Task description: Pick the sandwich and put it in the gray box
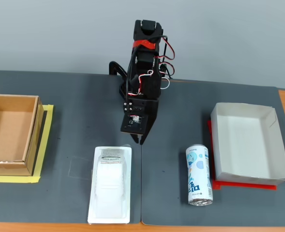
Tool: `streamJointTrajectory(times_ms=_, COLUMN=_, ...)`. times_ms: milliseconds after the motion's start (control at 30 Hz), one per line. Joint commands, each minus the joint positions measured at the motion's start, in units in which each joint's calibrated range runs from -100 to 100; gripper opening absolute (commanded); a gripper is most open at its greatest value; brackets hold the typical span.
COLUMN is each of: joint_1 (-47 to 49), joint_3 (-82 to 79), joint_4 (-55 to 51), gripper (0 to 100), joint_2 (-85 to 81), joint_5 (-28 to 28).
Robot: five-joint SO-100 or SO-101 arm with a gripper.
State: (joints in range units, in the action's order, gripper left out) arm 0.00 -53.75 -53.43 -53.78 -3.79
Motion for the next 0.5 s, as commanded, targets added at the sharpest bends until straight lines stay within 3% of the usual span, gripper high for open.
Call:
streamJointTrajectory(times_ms=0, joint_1=-2.2, joint_3=8.11, joint_4=-0.05, gripper=2, joint_2=4.99, joint_5=-0.1)
streamJointTrajectory(times_ms=467, joint_1=-7.94, joint_3=23.94, joint_4=-0.22, gripper=2, joint_2=21.44, joint_5=0.42)
